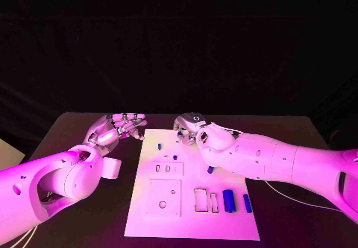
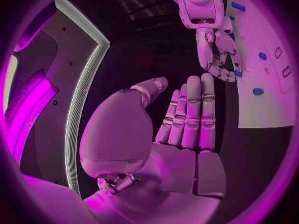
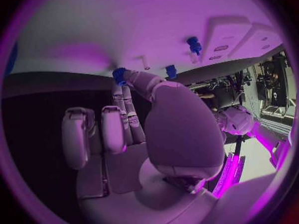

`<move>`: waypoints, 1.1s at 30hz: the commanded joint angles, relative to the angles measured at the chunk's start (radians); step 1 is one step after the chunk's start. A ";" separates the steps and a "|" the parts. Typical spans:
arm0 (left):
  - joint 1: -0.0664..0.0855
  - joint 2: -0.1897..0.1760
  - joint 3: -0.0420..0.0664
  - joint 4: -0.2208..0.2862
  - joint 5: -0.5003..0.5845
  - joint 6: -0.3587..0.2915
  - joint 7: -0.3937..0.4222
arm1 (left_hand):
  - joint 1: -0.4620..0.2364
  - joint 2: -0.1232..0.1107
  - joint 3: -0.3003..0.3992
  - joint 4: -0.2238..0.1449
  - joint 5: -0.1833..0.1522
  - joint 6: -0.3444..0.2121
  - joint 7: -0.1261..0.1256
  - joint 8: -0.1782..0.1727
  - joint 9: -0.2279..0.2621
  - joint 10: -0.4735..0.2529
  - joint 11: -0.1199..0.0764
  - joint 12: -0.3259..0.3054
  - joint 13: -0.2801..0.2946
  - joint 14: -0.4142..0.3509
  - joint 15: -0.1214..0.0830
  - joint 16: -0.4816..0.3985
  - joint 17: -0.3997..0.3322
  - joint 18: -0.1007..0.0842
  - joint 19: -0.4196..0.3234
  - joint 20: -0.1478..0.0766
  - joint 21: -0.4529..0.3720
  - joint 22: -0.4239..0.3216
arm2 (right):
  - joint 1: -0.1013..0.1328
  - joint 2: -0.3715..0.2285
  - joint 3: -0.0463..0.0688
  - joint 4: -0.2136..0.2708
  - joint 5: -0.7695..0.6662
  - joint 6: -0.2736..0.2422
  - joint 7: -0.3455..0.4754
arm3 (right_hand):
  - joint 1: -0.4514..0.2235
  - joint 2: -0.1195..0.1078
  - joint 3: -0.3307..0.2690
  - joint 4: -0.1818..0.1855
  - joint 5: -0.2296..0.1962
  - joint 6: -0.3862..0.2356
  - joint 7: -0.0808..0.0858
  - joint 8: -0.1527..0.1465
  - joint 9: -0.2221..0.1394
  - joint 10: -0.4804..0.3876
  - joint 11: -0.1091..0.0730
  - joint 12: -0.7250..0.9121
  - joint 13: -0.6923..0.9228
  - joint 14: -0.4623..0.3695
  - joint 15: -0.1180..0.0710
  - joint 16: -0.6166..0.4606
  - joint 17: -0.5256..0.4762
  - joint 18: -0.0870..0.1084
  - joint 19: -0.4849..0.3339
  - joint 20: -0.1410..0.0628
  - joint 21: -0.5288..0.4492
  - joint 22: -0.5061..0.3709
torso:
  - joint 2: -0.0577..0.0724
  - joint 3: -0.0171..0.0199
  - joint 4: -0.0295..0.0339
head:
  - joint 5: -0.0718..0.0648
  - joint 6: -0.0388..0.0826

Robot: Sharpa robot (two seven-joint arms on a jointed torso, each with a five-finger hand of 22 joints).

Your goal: Assemble the parts on the task board

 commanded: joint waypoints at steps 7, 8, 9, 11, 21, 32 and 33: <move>0.002 -0.002 0.001 -0.001 -0.005 0.016 0.003 | -0.005 0.005 0.006 0.001 -0.006 0.002 0.006 0.004 0.001 0.002 0.003 -0.003 0.001 -0.009 0.001 0.005 0.001 0.011 -0.007 -0.001 0.005 0.001 | 0.000 -0.030 0.000 0.031 0.004 0.003 0.011 | -0.004 -0.017 -0.146 0.026 -0.070 -0.093 -0.032 -0.059 -0.008 -0.165 0.028 0.001 -0.071 0.008 0.021 -0.055 -0.101 0.059 -0.076 0.021 -0.188 -0.123 | -0.001 -0.0004 -0.0029 | 0.003 0.001; 0.002 -0.002 0.001 -0.001 -0.005 0.016 0.003 | -0.005 0.005 0.006 0.001 -0.006 0.002 0.006 0.004 0.001 0.002 0.003 -0.003 0.001 -0.009 0.001 0.005 0.001 0.011 -0.007 -0.001 0.005 0.001 | 0.000 -0.037 0.000 0.039 0.005 0.002 0.011 | 0.003 -0.011 -0.171 0.031 -0.069 -0.093 -0.032 -0.061 -0.008 -0.168 0.028 0.003 -0.074 0.009 0.021 -0.054 -0.102 0.059 -0.074 0.022 -0.193 -0.127 | -0.001 -0.0004 -0.0028 | 0.003 0.001; 0.002 -0.003 0.001 -0.002 -0.005 0.016 0.003 | -0.005 0.005 0.006 0.001 -0.006 0.002 0.006 0.004 0.001 0.002 0.003 -0.003 0.001 -0.009 0.001 0.005 0.001 0.011 -0.007 -0.001 0.005 0.001 | 0.000 -0.049 0.000 0.053 0.007 0.001 0.010 | 0.014 -0.003 -0.226 0.043 -0.038 -0.094 -0.037 -0.064 -0.009 -0.171 0.028 0.004 -0.079 0.008 0.021 -0.055 -0.107 0.060 -0.073 0.021 -0.204 -0.136 | -0.001 -0.0003 -0.0041 | 0.004 0.001; 0.002 -0.005 0.001 -0.003 -0.004 0.016 0.003 | -0.005 0.005 0.006 0.001 -0.006 0.002 0.006 0.004 0.001 0.002 0.003 -0.003 0.001 -0.009 0.001 0.005 0.001 0.011 -0.007 -0.001 0.005 0.001 | 0.000 -0.081 0.001 0.090 0.011 -0.002 0.008 | 0.043 0.014 -0.298 0.064 -0.031 -0.093 -0.035 -0.070 -0.011 -0.176 0.029 0.004 -0.086 0.008 0.021 -0.056 -0.112 0.062 -0.070 0.021 -0.217 -0.145 | -0.001 -0.0006 -0.0043 | 0.004 0.002; 0.002 -0.015 0.001 -0.013 -0.003 0.016 0.004 | -0.005 0.005 0.006 0.001 -0.006 0.002 0.006 0.004 0.001 0.002 0.003 -0.003 0.001 -0.009 0.001 0.005 0.001 0.011 -0.007 -0.001 0.005 0.001 | 0.019 -0.264 0.019 0.266 0.077 -0.034 0.006 | 0.068 0.019 -0.321 0.111 -0.029 -0.071 -0.027 -0.071 -0.013 -0.097 0.010 0.033 -0.080 0.012 0.008 -0.047 -0.100 0.055 -0.047 0.010 -0.198 -0.116 | -0.008 0.0031 -0.0223 | 0.005 0.008; 0.002 -0.009 0.001 -0.035 -0.001 0.024 0.004 | -0.003 0.006 0.008 0.000 -0.006 0.003 0.006 0.005 0.002 0.003 0.003 -0.002 0.002 -0.011 0.001 0.009 0.000 0.011 -0.012 -0.001 0.013 0.007 | 0.038 -0.391 0.038 0.300 0.299 0.081 0.016 | 0.068 -0.018 -0.355 0.162 -0.024 -0.076 -0.026 -0.033 0.017 0.211 -0.038 0.877 0.740 0.065 -0.030 0.106 0.174 -0.005 0.062 -0.030 0.046 0.163 | -0.009 0.0080 -0.0312 | -0.001 0.009; 0.002 -0.008 0.001 -0.037 -0.001 0.025 0.004 | -0.002 0.007 0.009 0.000 -0.006 0.003 0.006 0.005 0.002 0.003 0.003 -0.002 0.002 -0.012 0.001 0.010 0.000 0.011 -0.013 -0.001 0.014 0.008 | 0.039 -0.394 0.038 0.294 0.312 0.099 0.014 | 0.063 -0.024 -0.374 0.181 -0.022 -0.083 -0.011 -0.020 0.024 0.204 -0.033 1.051 0.921 0.071 -0.039 0.124 0.214 -0.010 0.068 -0.016 0.060 0.179 | -0.009 0.0075 -0.0287 | -0.005 0.008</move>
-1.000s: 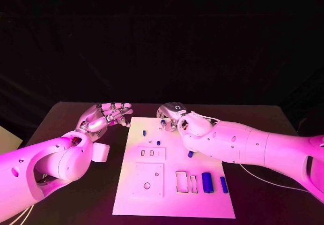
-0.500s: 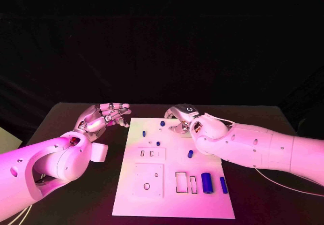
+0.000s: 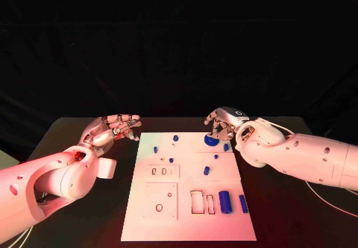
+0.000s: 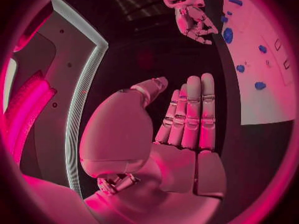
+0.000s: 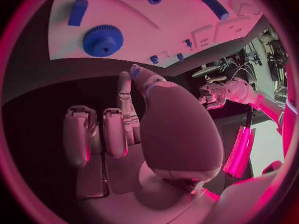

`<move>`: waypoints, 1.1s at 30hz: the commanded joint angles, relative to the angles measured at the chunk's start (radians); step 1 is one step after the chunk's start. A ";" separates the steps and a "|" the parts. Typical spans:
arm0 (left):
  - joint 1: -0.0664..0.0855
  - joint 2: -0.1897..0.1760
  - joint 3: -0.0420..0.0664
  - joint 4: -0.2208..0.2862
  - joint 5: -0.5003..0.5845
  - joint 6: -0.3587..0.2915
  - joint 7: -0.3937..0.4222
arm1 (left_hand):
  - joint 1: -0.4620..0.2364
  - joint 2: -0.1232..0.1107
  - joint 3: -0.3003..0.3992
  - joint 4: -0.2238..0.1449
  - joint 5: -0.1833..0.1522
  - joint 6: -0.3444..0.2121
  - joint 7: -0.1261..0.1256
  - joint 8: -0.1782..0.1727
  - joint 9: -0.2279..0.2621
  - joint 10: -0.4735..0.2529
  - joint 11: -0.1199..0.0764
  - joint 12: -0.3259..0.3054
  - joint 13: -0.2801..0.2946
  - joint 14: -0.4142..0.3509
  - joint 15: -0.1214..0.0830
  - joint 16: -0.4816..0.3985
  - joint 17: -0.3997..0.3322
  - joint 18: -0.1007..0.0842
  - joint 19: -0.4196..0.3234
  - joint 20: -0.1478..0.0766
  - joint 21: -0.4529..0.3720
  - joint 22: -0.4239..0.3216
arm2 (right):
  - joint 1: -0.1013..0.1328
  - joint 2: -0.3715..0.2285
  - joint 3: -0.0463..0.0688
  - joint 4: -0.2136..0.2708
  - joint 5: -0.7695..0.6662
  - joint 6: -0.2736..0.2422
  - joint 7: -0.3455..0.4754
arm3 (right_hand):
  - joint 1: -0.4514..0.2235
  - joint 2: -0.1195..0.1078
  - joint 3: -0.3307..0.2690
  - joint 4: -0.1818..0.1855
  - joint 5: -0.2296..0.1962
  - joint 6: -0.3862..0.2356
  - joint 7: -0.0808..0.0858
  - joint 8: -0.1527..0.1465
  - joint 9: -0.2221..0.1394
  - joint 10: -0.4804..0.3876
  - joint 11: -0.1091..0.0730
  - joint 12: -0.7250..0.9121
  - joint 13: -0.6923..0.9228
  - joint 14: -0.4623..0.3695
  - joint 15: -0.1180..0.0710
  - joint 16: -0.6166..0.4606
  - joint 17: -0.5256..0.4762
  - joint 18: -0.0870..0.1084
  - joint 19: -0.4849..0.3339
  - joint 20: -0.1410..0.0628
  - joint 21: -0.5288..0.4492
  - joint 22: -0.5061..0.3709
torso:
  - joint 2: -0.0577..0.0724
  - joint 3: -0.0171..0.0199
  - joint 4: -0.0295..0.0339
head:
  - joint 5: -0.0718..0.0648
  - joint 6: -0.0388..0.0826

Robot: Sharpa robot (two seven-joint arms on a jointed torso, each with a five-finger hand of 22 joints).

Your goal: Assemble the parts on the task board

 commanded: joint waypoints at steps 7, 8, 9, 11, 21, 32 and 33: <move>0.001 0.007 0.001 -0.006 0.000 0.026 0.005 | -0.001 0.007 0.010 -0.001 -0.005 0.003 0.005 0.005 0.001 0.003 0.003 -0.002 0.001 -0.008 -0.002 0.005 0.000 0.011 -0.007 -0.001 0.008 0.003 | 0.002 -0.005 0.002 -0.056 0.159 0.178 -0.009 | 0.034 0.029 -0.154 0.113 0.043 -0.071 0.035 0.074 0.030 0.130 0.040 0.865 0.832 0.099 0.037 0.098 0.255 -0.035 0.102 0.029 0.103 0.257 | 0.001 0.0000 0.0036 | -0.009 -0.005; 0.001 0.007 0.001 -0.007 0.000 0.027 0.005 | -0.001 0.007 0.010 -0.001 -0.005 0.003 0.005 0.005 0.001 0.003 0.003 -0.002 0.001 -0.008 -0.002 0.005 0.000 0.011 -0.007 -0.001 0.008 0.003 | 0.001 -0.001 0.002 -0.063 0.162 0.183 -0.011 | 0.037 0.031 -0.162 0.118 0.043 -0.074 0.037 0.078 0.031 0.145 0.041 0.883 0.850 0.101 0.038 0.102 0.269 -0.037 0.106 0.031 0.108 0.263 | 0.001 0.0000 0.0041 | -0.009 -0.005; 0.001 0.008 0.001 -0.007 0.000 0.027 0.005 | -0.001 0.007 0.010 -0.001 -0.005 0.003 0.005 0.005 0.001 0.003 0.003 -0.002 0.001 -0.008 -0.002 0.005 0.000 0.011 -0.007 -0.001 0.008 0.003 | 0.001 0.003 0.002 -0.071 0.164 0.187 -0.012 | 0.040 0.033 -0.166 0.120 0.044 -0.075 0.037 0.080 0.031 0.151 0.042 0.891 0.857 0.103 0.039 0.104 0.276 -0.037 0.106 0.032 0.108 0.263 | 0.001 0.0000 0.0045 | -0.009 -0.005; 0.001 0.008 0.001 -0.008 0.000 0.028 0.005 | -0.001 0.007 0.010 -0.001 -0.005 0.003 0.005 0.005 0.001 0.003 0.003 -0.002 0.001 -0.008 -0.002 0.005 0.000 0.011 -0.007 -0.001 0.008 0.003 | 0.000 0.010 0.002 -0.080 0.167 0.190 -0.014 | 0.042 0.035 -0.170 0.122 0.044 -0.077 0.038 0.083 0.032 0.159 0.043 0.900 0.867 0.104 0.040 0.106 0.282 -0.037 0.106 0.033 0.108 0.263 | 0.000 -0.0005 0.0052 | -0.009 -0.007; 0.001 0.011 0.001 -0.012 0.000 0.030 0.004 | 0.000 0.008 0.011 -0.001 -0.005 0.004 0.005 0.006 0.002 0.004 0.003 -0.002 0.001 -0.009 -0.003 0.006 0.000 0.011 -0.008 -0.001 0.009 0.004 | -0.009 0.049 0.001 -0.122 0.173 0.197 -0.019 | 0.047 0.046 -0.176 0.123 0.051 -0.077 0.039 0.093 0.033 0.179 0.044 0.923 0.889 0.104 0.042 0.106 0.284 -0.037 0.106 0.035 0.108 0.263 | 0.001 -0.0006 0.0088 | -0.008 -0.013; 0.001 0.010 0.001 -0.013 -0.001 0.031 0.002 | 0.000 0.008 0.011 -0.001 -0.005 0.004 0.005 0.006 0.002 0.004 0.003 -0.002 0.001 -0.009 -0.003 0.006 0.000 0.011 -0.008 -0.001 0.009 0.004 | -0.014 0.056 0.001 -0.138 0.168 0.200 -0.028 | 0.054 0.055 -0.174 0.123 0.059 -0.068 0.038 0.102 0.035 0.180 0.044 0.923 0.890 0.104 0.043 0.106 0.284 -0.037 0.106 0.036 0.108 0.263 | 0.001 -0.0008 0.0053 | -0.005 -0.019; 0.001 0.009 0.001 -0.013 -0.001 0.031 0.002 | 0.000 0.008 0.011 -0.001 -0.005 0.004 0.005 0.006 0.002 0.004 0.003 -0.002 0.001 -0.009 -0.003 0.006 0.000 0.011 -0.008 -0.001 0.009 0.004 | -0.014 0.055 0.001 -0.138 0.167 0.200 -0.029 | 0.054 0.056 -0.173 0.123 0.061 -0.068 0.038 0.103 0.035 0.180 0.043 0.923 0.890 0.104 0.043 0.106 0.284 -0.037 0.106 0.036 0.108 0.263 | 0.000 -0.0006 0.0054 | -0.006 -0.019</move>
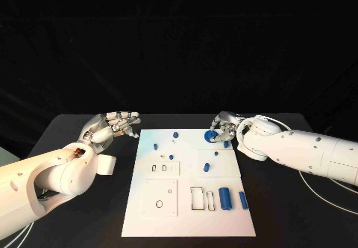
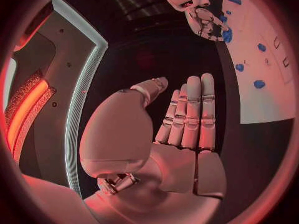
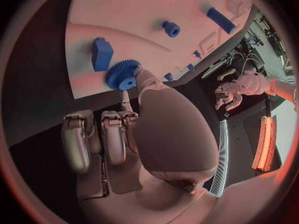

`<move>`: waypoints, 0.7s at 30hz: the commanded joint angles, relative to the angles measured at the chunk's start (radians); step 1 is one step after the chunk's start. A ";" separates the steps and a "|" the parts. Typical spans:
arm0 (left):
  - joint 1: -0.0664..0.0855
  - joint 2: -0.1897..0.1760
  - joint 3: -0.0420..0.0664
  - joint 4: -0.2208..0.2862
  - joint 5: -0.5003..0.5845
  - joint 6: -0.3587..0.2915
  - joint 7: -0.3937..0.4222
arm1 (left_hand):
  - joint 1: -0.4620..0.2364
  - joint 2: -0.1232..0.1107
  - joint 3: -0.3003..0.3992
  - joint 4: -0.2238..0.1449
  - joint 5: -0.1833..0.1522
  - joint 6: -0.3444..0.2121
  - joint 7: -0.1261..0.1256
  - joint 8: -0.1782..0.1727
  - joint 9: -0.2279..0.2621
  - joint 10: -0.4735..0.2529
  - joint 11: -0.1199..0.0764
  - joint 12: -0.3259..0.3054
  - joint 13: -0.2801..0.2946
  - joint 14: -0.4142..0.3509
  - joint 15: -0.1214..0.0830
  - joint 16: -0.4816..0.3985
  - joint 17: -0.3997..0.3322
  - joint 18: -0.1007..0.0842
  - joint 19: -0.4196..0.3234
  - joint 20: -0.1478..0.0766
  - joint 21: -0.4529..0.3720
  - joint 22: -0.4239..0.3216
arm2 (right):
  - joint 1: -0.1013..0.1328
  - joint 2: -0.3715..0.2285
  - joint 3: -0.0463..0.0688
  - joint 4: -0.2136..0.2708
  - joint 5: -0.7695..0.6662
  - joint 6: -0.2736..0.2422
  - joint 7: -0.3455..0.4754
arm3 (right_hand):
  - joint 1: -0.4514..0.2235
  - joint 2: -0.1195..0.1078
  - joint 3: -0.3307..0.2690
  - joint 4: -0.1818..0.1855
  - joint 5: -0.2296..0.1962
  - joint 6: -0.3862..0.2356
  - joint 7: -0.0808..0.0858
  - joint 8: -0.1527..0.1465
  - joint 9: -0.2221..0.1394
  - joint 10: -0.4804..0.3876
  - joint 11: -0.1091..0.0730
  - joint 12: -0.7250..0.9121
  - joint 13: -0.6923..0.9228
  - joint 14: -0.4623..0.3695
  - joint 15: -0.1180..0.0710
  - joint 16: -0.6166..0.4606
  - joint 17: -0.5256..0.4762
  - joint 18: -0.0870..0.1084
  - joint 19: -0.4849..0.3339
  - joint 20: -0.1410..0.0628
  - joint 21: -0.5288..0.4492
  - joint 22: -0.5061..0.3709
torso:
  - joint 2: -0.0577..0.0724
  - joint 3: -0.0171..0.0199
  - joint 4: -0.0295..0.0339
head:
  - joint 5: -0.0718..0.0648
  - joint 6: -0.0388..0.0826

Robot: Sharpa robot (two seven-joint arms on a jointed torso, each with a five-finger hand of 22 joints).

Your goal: Assemble the parts on the task board

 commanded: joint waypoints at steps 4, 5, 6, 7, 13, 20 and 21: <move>0.001 0.001 0.001 0.001 -0.002 0.020 0.004 | 0.000 0.008 0.005 -0.002 -0.005 0.004 0.005 0.006 0.001 0.004 0.003 -0.002 0.002 -0.005 0.001 0.006 0.000 0.011 -0.008 -0.001 0.005 0.001 | -0.001 -0.001 0.000 -0.005 -0.004 0.016 -0.009 | 0.006 0.009 0.000 0.001 0.015 0.007 0.000 0.008 0.001 0.106 0.005 0.004 0.263 0.104 0.009 0.005 0.263 -0.006 0.105 0.009 0.003 0.263 | -0.001 0.0008 0.0002 | -0.001 -0.002; 0.001 0.001 0.001 0.000 -0.002 0.020 0.004 | 0.000 0.008 0.005 -0.002 -0.005 0.004 0.005 0.006 0.001 0.004 0.003 -0.002 0.002 -0.005 0.001 0.006 0.000 0.011 -0.008 -0.001 0.005 0.001 | -0.001 -0.001 0.000 -0.005 -0.004 0.016 -0.009 | 0.006 0.009 0.000 0.001 0.015 0.007 0.000 0.008 0.001 0.106 0.005 0.004 0.263 0.104 0.009 0.005 0.263 -0.006 0.105 0.009 0.003 0.263 | -0.001 0.0007 0.0002 | -0.001 -0.002; 0.001 0.001 0.001 0.000 -0.002 0.020 0.004 | 0.000 0.008 0.005 -0.002 -0.005 0.004 0.005 0.006 0.001 0.004 0.003 -0.002 0.002 -0.005 0.001 0.006 0.000 0.011 -0.008 -0.001 0.005 0.001 | -0.001 -0.001 0.000 -0.005 -0.003 0.016 -0.009 | 0.006 0.011 0.001 0.001 0.020 0.007 0.000 0.009 0.001 0.106 0.005 0.004 0.263 0.104 0.009 0.005 0.263 -0.006 0.105 0.009 0.003 0.263 | -0.001 0.0009 0.0003 | -0.002 -0.002; 0.001 0.001 0.001 0.000 -0.002 0.020 0.003 | 0.000 0.008 0.005 -0.002 -0.005 0.004 0.005 0.006 0.001 0.004 0.003 -0.002 0.002 -0.005 0.001 0.006 0.000 0.011 -0.008 -0.001 0.005 0.001 | -0.001 -0.001 0.000 -0.005 -0.003 0.016 -0.009 | 0.006 0.012 0.002 0.001 0.022 0.007 0.000 0.010 0.001 0.106 0.005 0.004 0.263 0.104 0.009 0.005 0.263 -0.006 0.105 0.009 0.003 0.263 | -0.001 0.0008 0.0004 | -0.002 -0.002; 0.001 0.002 0.001 0.000 -0.002 0.021 0.003 | 0.000 0.008 0.005 -0.002 -0.005 0.004 0.005 0.006 0.001 0.004 0.003 -0.002 0.002 -0.005 0.001 0.006 0.000 0.011 -0.008 -0.001 0.005 0.001 | -0.002 0.002 0.000 -0.009 0.006 0.026 -0.005 | 0.002 0.025 0.014 0.003 0.048 0.022 -0.002 0.017 0.000 0.106 0.003 0.004 0.263 0.104 0.008 0.005 0.263 -0.006 0.105 0.008 0.003 0.263 | 0.000 0.0007 -0.0002 | -0.003 -0.003; 0.001 0.001 0.001 0.000 -0.002 0.021 0.002 | 0.000 0.008 0.005 -0.002 -0.005 0.004 0.005 0.006 0.001 0.004 0.003 -0.002 0.002 -0.005 0.001 0.006 0.000 0.011 -0.008 -0.001 0.005 0.001 | -0.008 0.008 -0.001 -0.016 0.013 0.043 -0.005 | -0.004 0.040 0.032 0.003 0.055 0.041 -0.006 0.019 -0.005 0.106 0.000 0.004 0.263 0.104 0.005 0.005 0.263 -0.006 0.105 0.006 0.003 0.263 | 0.000 0.0006 0.0007 | -0.004 -0.006; 0.001 0.001 0.001 0.000 -0.002 0.021 0.002 | 0.000 0.008 0.005 -0.002 -0.005 0.004 0.005 0.006 0.001 0.004 0.003 -0.002 0.002 -0.005 0.001 0.006 0.000 0.011 -0.008 -0.001 0.005 0.001 | -0.008 0.009 -0.001 -0.017 0.013 0.044 -0.005 | -0.004 0.041 0.034 0.003 0.056 0.043 -0.006 0.019 -0.005 0.106 -0.001 0.004 0.263 0.104 0.005 0.005 0.263 -0.006 0.105 0.006 0.003 0.263 | 0.000 0.0005 0.0008 | -0.004 -0.006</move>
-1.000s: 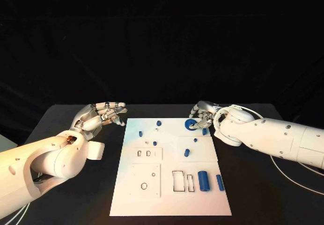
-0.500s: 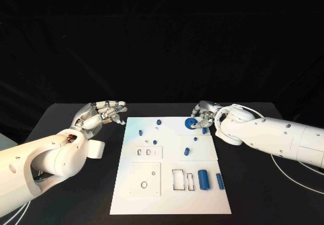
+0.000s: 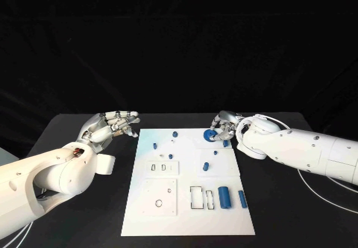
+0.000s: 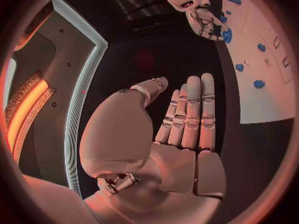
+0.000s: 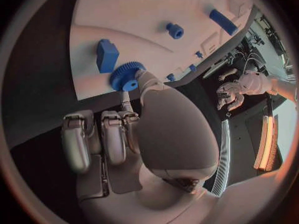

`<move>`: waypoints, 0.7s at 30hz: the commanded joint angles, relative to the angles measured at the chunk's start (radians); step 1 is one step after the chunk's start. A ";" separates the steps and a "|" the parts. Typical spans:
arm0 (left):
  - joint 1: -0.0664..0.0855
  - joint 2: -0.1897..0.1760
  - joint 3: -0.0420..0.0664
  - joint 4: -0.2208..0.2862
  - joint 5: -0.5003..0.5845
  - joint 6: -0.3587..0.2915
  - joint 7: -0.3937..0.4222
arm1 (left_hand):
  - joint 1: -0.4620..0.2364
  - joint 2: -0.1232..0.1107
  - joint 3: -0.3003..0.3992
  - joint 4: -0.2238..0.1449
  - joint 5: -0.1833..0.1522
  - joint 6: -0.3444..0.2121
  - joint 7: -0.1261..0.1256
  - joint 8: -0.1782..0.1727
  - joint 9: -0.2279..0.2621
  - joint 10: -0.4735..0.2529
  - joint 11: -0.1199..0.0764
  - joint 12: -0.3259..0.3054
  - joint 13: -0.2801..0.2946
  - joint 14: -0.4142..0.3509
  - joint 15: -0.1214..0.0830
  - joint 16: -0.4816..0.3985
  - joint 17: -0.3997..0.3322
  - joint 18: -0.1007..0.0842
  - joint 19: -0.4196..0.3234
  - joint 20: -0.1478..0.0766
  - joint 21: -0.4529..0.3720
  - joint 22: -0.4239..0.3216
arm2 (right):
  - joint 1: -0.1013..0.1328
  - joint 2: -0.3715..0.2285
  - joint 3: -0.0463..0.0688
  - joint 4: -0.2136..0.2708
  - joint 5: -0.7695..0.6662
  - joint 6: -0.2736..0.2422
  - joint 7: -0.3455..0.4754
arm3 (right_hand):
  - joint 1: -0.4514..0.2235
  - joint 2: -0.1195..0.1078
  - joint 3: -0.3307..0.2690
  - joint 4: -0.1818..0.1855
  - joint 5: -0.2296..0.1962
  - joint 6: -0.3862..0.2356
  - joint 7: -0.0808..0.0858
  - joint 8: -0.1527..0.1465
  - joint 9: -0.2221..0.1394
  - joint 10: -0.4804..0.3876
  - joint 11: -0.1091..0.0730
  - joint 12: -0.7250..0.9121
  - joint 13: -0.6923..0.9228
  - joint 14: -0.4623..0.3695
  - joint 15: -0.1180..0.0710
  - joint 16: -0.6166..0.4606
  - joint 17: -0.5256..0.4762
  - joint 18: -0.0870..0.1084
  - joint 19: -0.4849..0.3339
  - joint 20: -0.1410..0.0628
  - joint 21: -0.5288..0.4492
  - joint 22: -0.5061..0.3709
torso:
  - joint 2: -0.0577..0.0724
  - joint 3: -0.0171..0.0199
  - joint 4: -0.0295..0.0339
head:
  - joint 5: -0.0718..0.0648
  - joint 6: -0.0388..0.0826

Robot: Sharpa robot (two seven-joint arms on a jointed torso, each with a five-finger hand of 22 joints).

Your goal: Assemble the parts on the task board

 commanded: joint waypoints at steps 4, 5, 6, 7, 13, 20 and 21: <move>0.001 0.001 0.001 0.001 -0.002 0.019 0.004 | 0.000 0.008 0.005 -0.002 -0.005 0.004 0.005 0.006 0.001 0.004 0.003 -0.002 0.001 -0.005 0.001 0.006 0.000 0.011 -0.008 -0.001 0.005 0.001 | -0.008 0.005 -0.003 -0.005 0.007 0.040 -0.002 | -0.003 0.018 0.020 -0.002 0.009 0.026 -0.004 0.005 -0.004 0.106 -0.005 0.004 0.263 0.104 0.001 0.005 0.263 -0.006 0.105 0.003 0.004 0.263 | 0.000 -0.0008 0.0022 | -0.001 -0.004; 0.001 0.001 0.001 0.001 -0.003 0.019 0.003 | 0.000 0.008 0.005 -0.002 -0.005 0.004 0.005 0.006 0.001 0.004 0.003 -0.002 0.001 -0.005 0.001 0.006 0.000 0.011 -0.008 -0.001 0.005 0.001 | -0.008 0.005 -0.003 -0.005 0.007 0.039 -0.002 | -0.001 0.022 0.029 -0.003 0.014 0.032 -0.006 0.005 -0.006 0.106 -0.007 0.004 0.263 0.104 -0.001 0.005 0.263 -0.006 0.105 0.002 0.004 0.263 | 0.000 -0.0009 0.0021 | -0.001 -0.004; 0.001 0.001 0.001 0.001 -0.003 0.019 0.003 | 0.000 0.008 0.005 -0.002 -0.005 0.004 0.005 0.006 0.001 0.004 0.003 -0.002 0.001 -0.005 0.001 0.006 0.000 0.011 -0.008 -0.001 0.005 0.001 | -0.008 0.005 -0.003 -0.005 0.008 0.036 -0.002 | 0.003 0.026 0.041 -0.004 0.021 0.039 -0.009 0.004 -0.008 0.106 -0.010 0.004 0.263 0.104 -0.003 0.005 0.263 -0.006 0.105 0.000 0.004 0.263 | 0.000 -0.0009 0.0021 | -0.001 -0.004; 0.001 0.001 0.001 0.001 -0.003 0.019 0.003 | 0.000 0.008 0.005 -0.002 -0.005 0.004 0.005 0.006 0.001 0.004 0.003 -0.002 0.001 -0.005 0.001 0.006 0.000 0.011 -0.008 -0.001 0.005 0.001 | -0.009 0.005 -0.003 -0.004 0.007 0.030 -0.002 | 0.005 0.028 0.051 -0.006 0.029 0.046 -0.011 0.005 -0.010 0.106 -0.012 0.004 0.263 0.104 -0.005 0.005 0.263 -0.006 0.105 -0.002 0.004 0.263 | -0.001 -0.0012 0.0018 | 0.000 -0.005; 0.001 0.001 0.001 0.000 -0.003 0.021 0.002 | 0.000 0.008 0.005 -0.002 -0.005 0.004 0.005 0.006 0.001 0.004 0.003 -0.002 0.001 -0.005 0.001 0.006 0.000 0.011 -0.008 -0.001 0.005 0.001 | -0.010 0.001 -0.003 0.029 -0.022 -0.058 -0.003 | -0.003 0.019 0.104 -0.008 0.089 0.067 -0.018 -0.001 -0.019 0.106 -0.019 0.004 0.263 0.104 -0.013 0.005 0.263 -0.006 0.105 -0.011 0.004 0.263 | -0.001 -0.0010 -0.0003 | 0.002 -0.001; 0.001 0.002 0.001 -0.002 -0.003 0.022 0.001 | 0.000 0.009 0.007 -0.002 -0.005 0.004 0.005 0.006 0.002 0.004 0.003 -0.002 0.001 -0.007 0.001 0.008 -0.001 0.011 -0.012 -0.001 0.011 0.005 | -0.009 -0.008 -0.003 0.133 -0.131 -0.174 -0.036 | -0.011 0.020 0.130 -0.009 0.107 0.074 -0.019 -0.004 -0.021 0.106 -0.020 0.004 0.263 0.104 -0.014 0.005 0.263 -0.006 0.105 -0.012 0.004 0.263 | -0.002 -0.0015 0.0009 | 0.001 0.003; 0.001 0.002 0.001 -0.002 -0.003 0.022 0.001 | 0.000 0.009 0.007 -0.002 -0.005 0.004 0.005 0.006 0.002 0.004 0.003 -0.002 0.001 -0.007 0.001 0.008 -0.001 0.011 -0.012 -0.001 0.011 0.005 | -0.008 -0.007 -0.002 0.143 -0.143 -0.180 -0.040 | -0.011 0.020 0.132 -0.010 0.108 0.075 -0.020 -0.004 -0.022 0.106 -0.021 0.004 0.263 0.104 -0.014 0.005 0.263 -0.006 0.105 -0.012 0.004 0.263 | -0.002 -0.0018 0.0011 | 0.001 0.003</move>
